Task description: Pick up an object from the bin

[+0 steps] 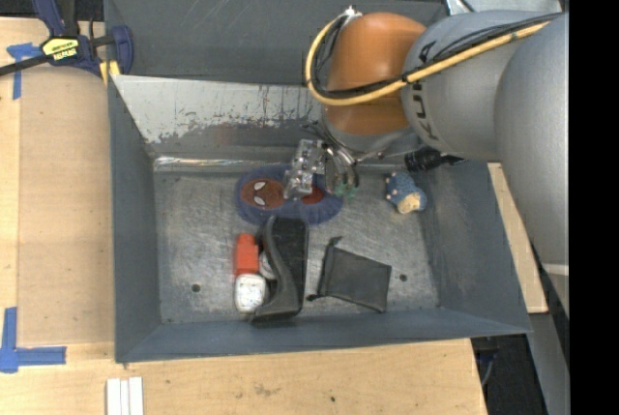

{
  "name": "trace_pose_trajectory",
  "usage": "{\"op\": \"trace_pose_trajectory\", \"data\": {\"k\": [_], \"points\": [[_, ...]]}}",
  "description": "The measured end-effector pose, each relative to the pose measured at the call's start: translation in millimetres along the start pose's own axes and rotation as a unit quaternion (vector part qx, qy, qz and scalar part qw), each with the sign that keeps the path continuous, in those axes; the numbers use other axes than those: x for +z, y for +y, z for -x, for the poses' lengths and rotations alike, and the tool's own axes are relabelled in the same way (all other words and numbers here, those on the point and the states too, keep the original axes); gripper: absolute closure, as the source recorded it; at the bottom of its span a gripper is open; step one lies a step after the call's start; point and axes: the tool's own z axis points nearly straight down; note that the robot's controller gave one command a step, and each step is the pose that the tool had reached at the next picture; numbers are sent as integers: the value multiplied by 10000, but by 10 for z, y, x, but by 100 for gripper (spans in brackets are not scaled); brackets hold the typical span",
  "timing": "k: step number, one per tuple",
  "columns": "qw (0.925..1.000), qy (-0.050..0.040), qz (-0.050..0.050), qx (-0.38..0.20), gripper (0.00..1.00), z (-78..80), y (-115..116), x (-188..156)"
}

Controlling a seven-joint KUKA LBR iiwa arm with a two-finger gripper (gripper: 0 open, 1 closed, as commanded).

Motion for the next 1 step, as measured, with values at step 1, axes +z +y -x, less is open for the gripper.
{"op": "trace_pose_trajectory", "data": {"k": [1], "points": [[10000, -2, 1, 7, 0, 2, 0, 0]]}}
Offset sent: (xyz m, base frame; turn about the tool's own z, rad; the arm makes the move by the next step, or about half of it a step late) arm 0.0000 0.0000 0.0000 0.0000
